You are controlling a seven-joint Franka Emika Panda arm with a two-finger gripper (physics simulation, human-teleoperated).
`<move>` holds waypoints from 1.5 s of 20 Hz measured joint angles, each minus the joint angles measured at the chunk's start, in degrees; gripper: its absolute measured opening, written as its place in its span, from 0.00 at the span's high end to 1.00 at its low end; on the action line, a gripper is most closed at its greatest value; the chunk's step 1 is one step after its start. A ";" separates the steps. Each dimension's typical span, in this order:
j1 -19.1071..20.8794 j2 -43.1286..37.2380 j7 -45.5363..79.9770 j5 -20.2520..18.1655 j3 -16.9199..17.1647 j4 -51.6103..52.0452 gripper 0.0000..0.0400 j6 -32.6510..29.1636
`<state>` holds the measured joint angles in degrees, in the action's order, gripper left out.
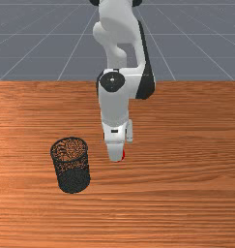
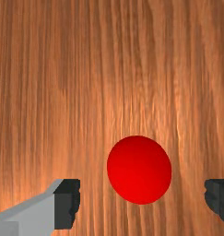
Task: Put the ball into the container
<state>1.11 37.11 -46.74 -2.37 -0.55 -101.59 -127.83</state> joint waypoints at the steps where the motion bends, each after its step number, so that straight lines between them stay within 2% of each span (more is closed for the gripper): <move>1: -0.01 0.69 0.00 0.01 0.00 0.46 0.00 -0.01; 12: -0.04 7.38 -0.05 0.01 0.02 3.54 0.00 -2.05; 13: -0.02 7.22 -0.12 -0.03 0.01 3.14 0.26 -3.38; 14: -0.02 6.80 0.36 -0.35 0.03 2.14 0.30 -5.59; 18: -1.05 6.61 1.35 0.76 0.75 1.80 0.30 -6.09; 20: -0.27 4.72 0.12 -0.21 -0.09 -1.15 0.30 -9.51; 22: -0.23 2.48 0.05 -0.28 -0.13 -3.04 0.30 -10.42; 30: -0.24 -4.67 0.16 -0.27 -0.10 -5.72 0.30 -7.48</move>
<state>0.87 32.44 -46.58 -2.64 -0.65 -107.31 -135.32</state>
